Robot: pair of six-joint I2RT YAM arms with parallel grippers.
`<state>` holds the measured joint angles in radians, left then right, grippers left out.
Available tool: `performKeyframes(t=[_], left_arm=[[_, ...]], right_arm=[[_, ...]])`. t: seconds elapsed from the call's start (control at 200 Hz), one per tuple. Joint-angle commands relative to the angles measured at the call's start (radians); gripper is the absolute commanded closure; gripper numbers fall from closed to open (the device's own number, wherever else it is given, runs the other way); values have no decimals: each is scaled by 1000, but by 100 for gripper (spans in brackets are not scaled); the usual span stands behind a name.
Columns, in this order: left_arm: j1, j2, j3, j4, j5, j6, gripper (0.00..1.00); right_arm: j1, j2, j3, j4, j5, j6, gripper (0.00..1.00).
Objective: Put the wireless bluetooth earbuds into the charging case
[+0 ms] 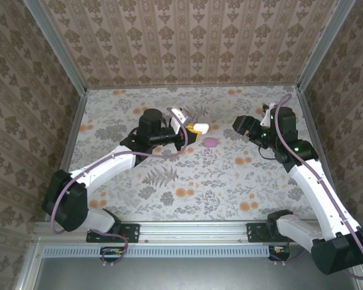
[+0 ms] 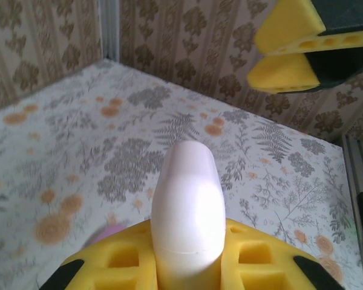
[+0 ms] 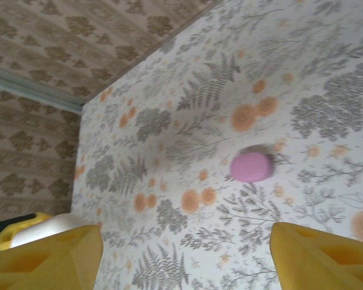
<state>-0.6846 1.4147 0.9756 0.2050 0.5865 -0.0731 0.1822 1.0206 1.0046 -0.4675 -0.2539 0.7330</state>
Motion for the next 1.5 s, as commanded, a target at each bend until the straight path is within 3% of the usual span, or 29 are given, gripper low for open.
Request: performKeyframes(t=[0.0, 0.195, 0.545, 0.9, 1.495], left_arm=[[11, 14, 40, -91, -22, -114, 87], [11, 68, -7, -113, -22, -268, 87], [7, 318, 73, -228, 106, -438, 87], [7, 480, 161, -312, 83, -480, 86], [10, 536, 158, -350, 62, -489, 79]], right_arm=[[-12, -3, -31, 38, 61, 29, 27], [-21, 43, -25, 24, 17, 22, 27], [-29, 58, -55, 47, -9, 35, 27], [-29, 48, -82, 44, -20, 62, 27], [-29, 54, -104, 61, -22, 99, 26]])
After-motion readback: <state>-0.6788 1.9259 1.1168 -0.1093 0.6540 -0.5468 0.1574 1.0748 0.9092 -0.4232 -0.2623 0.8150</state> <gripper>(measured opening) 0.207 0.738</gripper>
